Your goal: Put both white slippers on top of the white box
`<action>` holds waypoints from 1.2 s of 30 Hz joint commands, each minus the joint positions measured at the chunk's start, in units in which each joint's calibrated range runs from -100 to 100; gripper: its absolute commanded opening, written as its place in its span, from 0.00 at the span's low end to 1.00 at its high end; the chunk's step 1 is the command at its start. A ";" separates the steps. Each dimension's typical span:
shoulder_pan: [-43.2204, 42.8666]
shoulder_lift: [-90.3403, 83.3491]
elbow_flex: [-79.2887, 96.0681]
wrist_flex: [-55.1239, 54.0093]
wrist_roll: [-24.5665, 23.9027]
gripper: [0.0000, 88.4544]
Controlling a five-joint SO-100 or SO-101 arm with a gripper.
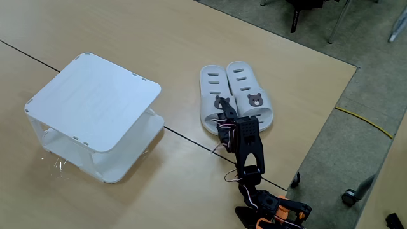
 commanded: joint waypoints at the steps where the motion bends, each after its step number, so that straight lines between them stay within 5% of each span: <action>1: 0.02 -0.25 -8.48 4.77 0.42 0.26; 10: 0.27 -0.25 -10.10 8.22 0.42 0.26; 14: 0.60 -0.25 -10.10 8.22 0.42 0.00; 20: 1.42 -6.22 -18.04 9.43 0.42 0.01; 31: 2.41 -49.98 -38.16 64.82 0.42 0.01; 36: 2.41 -58.39 -48.71 79.57 0.42 0.01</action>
